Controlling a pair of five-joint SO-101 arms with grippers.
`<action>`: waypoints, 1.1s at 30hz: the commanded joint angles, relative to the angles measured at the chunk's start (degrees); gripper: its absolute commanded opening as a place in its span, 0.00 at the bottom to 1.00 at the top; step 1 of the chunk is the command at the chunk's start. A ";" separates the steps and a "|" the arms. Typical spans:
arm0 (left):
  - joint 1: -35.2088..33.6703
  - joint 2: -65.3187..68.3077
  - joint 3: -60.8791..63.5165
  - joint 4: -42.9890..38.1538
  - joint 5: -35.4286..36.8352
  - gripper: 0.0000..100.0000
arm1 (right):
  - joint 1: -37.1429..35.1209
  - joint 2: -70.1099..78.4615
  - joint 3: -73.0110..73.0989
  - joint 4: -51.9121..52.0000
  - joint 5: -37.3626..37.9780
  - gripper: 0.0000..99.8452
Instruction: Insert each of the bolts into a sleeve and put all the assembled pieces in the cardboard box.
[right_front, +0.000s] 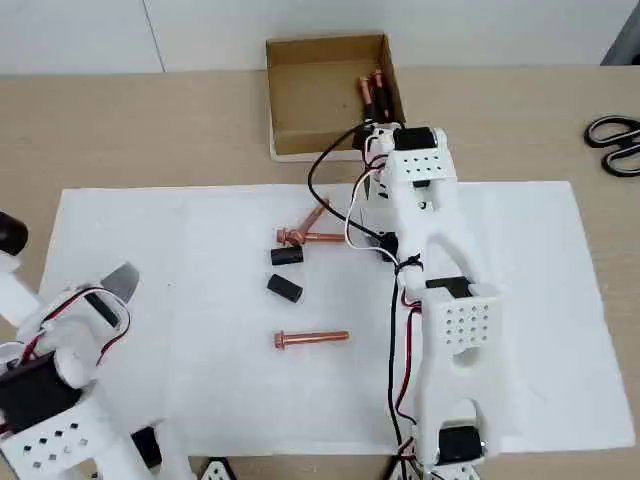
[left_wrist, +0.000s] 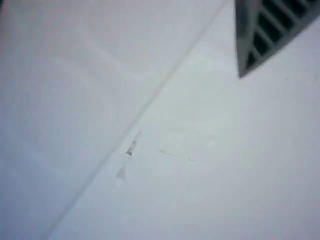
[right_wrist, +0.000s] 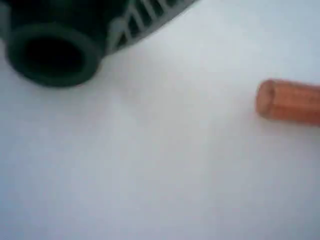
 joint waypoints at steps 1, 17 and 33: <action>0.09 -0.53 -0.40 -1.23 -0.09 0.31 | 2.15 -0.31 -4.92 2.59 -0.18 0.00; 8.88 0.09 -17.80 7.30 0.00 0.31 | 4.18 -31.60 -4.13 3.74 -0.09 0.00; 27.08 23.74 -27.03 7.21 12.04 0.31 | 8.40 -67.30 17.67 3.12 7.47 0.00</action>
